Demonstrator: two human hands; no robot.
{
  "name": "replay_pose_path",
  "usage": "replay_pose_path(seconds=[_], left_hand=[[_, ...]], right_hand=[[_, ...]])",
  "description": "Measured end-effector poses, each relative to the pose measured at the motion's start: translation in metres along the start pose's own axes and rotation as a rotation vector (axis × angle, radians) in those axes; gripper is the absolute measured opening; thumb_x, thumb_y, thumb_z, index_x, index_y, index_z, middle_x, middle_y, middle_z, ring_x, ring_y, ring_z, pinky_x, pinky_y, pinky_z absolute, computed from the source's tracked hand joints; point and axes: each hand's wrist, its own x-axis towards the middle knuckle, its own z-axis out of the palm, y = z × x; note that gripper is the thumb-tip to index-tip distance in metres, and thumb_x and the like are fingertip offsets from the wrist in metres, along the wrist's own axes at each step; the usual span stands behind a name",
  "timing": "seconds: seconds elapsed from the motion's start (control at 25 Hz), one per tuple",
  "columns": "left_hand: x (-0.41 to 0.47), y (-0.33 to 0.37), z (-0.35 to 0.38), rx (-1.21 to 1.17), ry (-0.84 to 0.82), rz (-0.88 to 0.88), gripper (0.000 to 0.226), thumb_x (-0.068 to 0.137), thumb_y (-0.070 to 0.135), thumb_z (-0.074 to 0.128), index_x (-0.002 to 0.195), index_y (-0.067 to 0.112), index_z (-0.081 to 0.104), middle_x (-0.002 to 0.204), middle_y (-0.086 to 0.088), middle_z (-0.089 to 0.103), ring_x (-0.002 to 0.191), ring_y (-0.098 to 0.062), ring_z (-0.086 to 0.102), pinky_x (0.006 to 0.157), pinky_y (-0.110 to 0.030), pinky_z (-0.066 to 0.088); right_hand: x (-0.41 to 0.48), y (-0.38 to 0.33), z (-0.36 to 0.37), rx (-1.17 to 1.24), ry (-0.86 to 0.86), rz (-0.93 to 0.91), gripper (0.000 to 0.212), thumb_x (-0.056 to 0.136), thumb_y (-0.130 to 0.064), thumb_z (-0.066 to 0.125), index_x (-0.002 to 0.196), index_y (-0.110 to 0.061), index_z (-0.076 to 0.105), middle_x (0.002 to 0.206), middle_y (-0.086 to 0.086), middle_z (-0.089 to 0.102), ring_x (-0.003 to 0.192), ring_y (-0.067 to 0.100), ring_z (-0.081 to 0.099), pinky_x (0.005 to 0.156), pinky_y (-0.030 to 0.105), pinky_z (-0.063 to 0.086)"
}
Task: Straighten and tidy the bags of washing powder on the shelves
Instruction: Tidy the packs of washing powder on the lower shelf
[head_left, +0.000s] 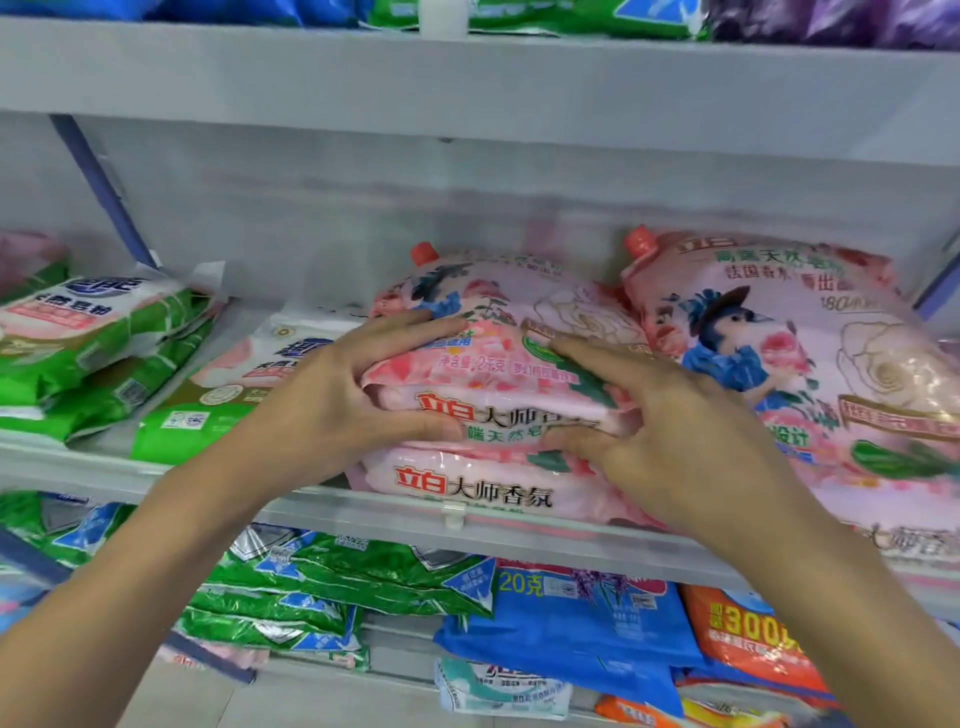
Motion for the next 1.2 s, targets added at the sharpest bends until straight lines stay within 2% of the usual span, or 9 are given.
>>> replay_pose_path(seconds=[0.04, 0.16, 0.24, 0.4, 0.52, 0.68, 0.92, 1.08, 1.2], left_hand=[[-0.001, 0.0, 0.0, -0.008, -0.004, -0.002, 0.079, 0.06, 0.051, 0.087, 0.129, 0.068, 0.053, 0.154, 0.032, 0.037, 0.14, 0.009, 0.038, 0.107, -0.029, 0.05], [-0.005, -0.002, 0.003, 0.022, 0.011, 0.015, 0.082, 0.062, 0.051, 0.086, 0.135, 0.064, 0.05, 0.156, 0.03, 0.033, 0.145, 0.016, 0.023, 0.125, -0.03, 0.023], [-0.01, -0.001, 0.006, 0.033, 0.038, 0.029, 0.082, 0.065, 0.055, 0.084, 0.139, 0.058, 0.049, 0.156, 0.028, 0.035, 0.143, 0.018, 0.022, 0.125, -0.029, 0.021], [-0.023, 0.005, 0.014, 0.339, 0.216, 0.047, 0.083, 0.074, 0.068, 0.071, 0.149, 0.039, 0.048, 0.156, 0.009, 0.045, 0.149, -0.006, 0.029, 0.125, -0.034, 0.02], [-0.034, 0.019, 0.018, 0.383, 0.207, -0.036, 0.079, 0.083, 0.065, 0.059, 0.153, 0.031, 0.044, 0.159, -0.002, 0.044, 0.139, -0.028, 0.05, 0.115, -0.048, 0.042], [-0.056, 0.036, 0.023, 0.384, 0.201, -0.082, 0.068, 0.096, 0.053, 0.056, 0.157, 0.028, 0.037, 0.166, -0.001, 0.031, 0.134, -0.031, 0.055, 0.113, -0.046, 0.039], [-0.085, 0.068, 0.046, 0.433, 0.152, -0.075, 0.063, 0.097, 0.046, 0.059, 0.154, 0.023, 0.042, 0.165, -0.015, 0.03, 0.153, -0.039, 0.023, 0.12, -0.059, 0.029], [-0.104, 0.125, 0.079, 0.423, 0.034, -0.075, 0.061, 0.098, 0.044, 0.056, 0.154, 0.022, 0.043, 0.164, -0.013, 0.032, 0.153, -0.039, 0.022, 0.121, -0.06, 0.027], [-0.113, 0.185, 0.106, 0.387, 0.0, 0.006, 0.062, 0.097, 0.045, 0.056, 0.152, 0.019, 0.046, 0.162, -0.01, 0.036, 0.152, -0.036, 0.027, 0.123, -0.053, 0.027]], right_hand=[[0.0, 0.0, 0.002, 0.013, 0.01, 0.0, 0.077, 0.076, -0.067, 0.072, 0.142, -0.068, 0.034, 0.147, -0.037, 0.041, 0.132, 0.012, 0.053, 0.106, 0.036, 0.048], [-0.002, -0.001, 0.008, 0.015, 0.059, 0.021, 0.076, 0.075, -0.066, 0.073, 0.142, -0.065, 0.037, 0.146, -0.038, 0.042, 0.14, 0.013, 0.047, 0.101, 0.04, 0.053], [-0.011, -0.004, 0.013, -0.021, 0.173, 0.03, 0.07, 0.074, -0.066, 0.073, 0.14, -0.057, 0.049, 0.144, -0.032, 0.049, 0.137, 0.016, 0.05, 0.097, 0.04, 0.053], [-0.021, -0.006, 0.023, -0.112, 0.317, 0.099, 0.059, 0.082, -0.055, 0.075, 0.136, -0.037, 0.063, 0.144, -0.012, 0.059, 0.127, 0.03, 0.06, 0.092, 0.046, 0.056], [-0.029, -0.003, 0.025, -0.142, 0.24, 0.066, 0.056, 0.091, -0.042, 0.071, 0.143, -0.027, 0.054, 0.151, -0.001, 0.052, 0.131, 0.035, 0.056, 0.105, 0.048, 0.047], [-0.051, -0.006, 0.008, -0.099, 0.131, 0.06, 0.056, 0.102, -0.036, 0.057, 0.153, -0.021, 0.04, 0.161, 0.004, 0.037, 0.145, 0.032, 0.039, 0.12, 0.047, 0.034], [-0.106, 0.002, -0.029, -0.058, 0.05, 0.15, 0.065, 0.102, -0.039, 0.055, 0.16, -0.022, 0.029, 0.163, 0.002, 0.036, 0.151, 0.023, 0.03, 0.124, 0.04, 0.026], [-0.157, 0.023, -0.073, -0.051, -0.017, 0.309, 0.064, 0.103, -0.041, 0.051, 0.159, -0.021, 0.029, 0.164, 0.003, 0.033, 0.153, 0.023, 0.026, 0.122, 0.035, 0.02], [-0.197, 0.039, -0.122, -0.048, 0.033, 0.377, 0.062, 0.102, -0.042, 0.054, 0.156, -0.018, 0.037, 0.16, 0.004, 0.04, 0.147, 0.024, 0.035, 0.118, 0.034, 0.026]])
